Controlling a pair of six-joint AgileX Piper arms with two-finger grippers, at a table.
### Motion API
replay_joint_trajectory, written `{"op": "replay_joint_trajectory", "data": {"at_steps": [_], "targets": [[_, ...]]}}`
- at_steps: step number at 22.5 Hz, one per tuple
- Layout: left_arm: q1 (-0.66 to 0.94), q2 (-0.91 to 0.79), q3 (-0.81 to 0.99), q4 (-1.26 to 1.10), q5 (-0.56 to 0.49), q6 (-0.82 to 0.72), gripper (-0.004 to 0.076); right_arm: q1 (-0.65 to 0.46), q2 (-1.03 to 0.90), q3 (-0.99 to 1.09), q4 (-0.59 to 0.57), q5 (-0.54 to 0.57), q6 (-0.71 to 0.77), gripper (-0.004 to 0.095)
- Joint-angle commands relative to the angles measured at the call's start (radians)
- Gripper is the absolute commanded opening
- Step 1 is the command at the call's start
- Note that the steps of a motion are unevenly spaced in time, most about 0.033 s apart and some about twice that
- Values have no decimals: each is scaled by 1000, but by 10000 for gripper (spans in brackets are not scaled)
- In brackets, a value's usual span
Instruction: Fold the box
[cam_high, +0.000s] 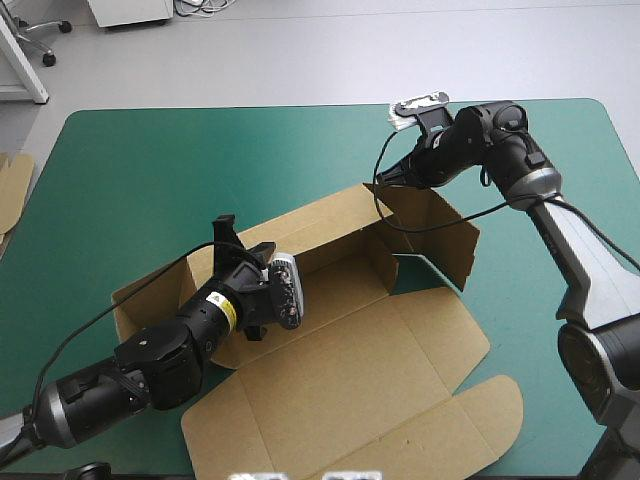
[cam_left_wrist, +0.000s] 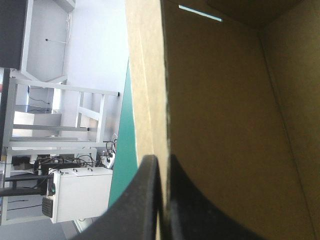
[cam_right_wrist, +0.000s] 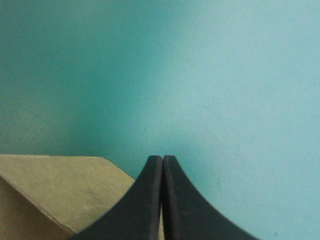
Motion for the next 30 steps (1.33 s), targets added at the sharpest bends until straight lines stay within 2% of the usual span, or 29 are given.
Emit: {"op": "replay_joint_trajectory", "data": {"at_steps": [1,11,16,17,20,24,26,30], "targets": [[-6,-25,-21,-14,4,-19,-14,-3,-56,-34,20,21,-24,-14],[-6,-36,-21,-17,11,-23,-14,-3,-60,-34,99,123,-76,-14],[-6,-36,-21,-17,11,-21,-14,-6,-100,9,57,144,-68,-14],[-6,-36,-21,-17,11,-21,-14,-31,-123,52,78,134,-70,-14],[-6,-36,-21,-21,11,-21,-14,-101,-198,197,235,55,-160,-14],[-6,-36,-21,-24,4,-25,-15,-111,-281,399,274,-48,-220,-14],[-6,-36,-16,-28,6,-25,-15,-111,-296,477,304,-66,-248,-14],[-6,-36,-16,-31,6,-23,-15,-111,-307,497,297,-107,-250,-14]]}}
